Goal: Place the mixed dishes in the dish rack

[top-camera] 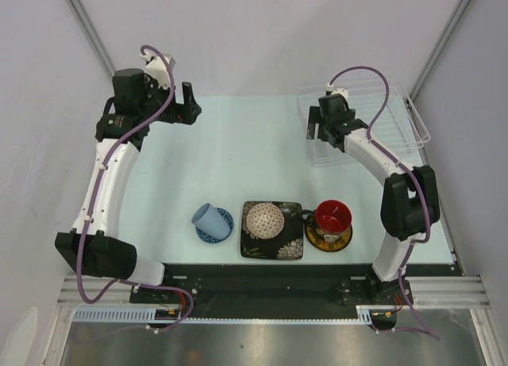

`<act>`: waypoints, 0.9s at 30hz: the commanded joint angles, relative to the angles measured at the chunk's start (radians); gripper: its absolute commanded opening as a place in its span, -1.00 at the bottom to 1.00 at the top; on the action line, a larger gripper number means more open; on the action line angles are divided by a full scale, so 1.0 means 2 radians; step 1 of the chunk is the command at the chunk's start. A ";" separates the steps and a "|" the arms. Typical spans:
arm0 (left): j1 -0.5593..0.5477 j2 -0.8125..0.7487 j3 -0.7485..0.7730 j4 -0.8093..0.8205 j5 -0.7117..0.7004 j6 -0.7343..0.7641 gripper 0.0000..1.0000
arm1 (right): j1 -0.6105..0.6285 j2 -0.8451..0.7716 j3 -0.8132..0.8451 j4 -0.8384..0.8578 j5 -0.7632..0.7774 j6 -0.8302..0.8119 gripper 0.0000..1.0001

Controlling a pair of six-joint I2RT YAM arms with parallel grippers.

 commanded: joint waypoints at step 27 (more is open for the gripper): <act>0.005 -0.034 -0.087 0.059 0.023 0.014 0.99 | 0.070 0.129 0.074 0.015 0.010 -0.020 -0.18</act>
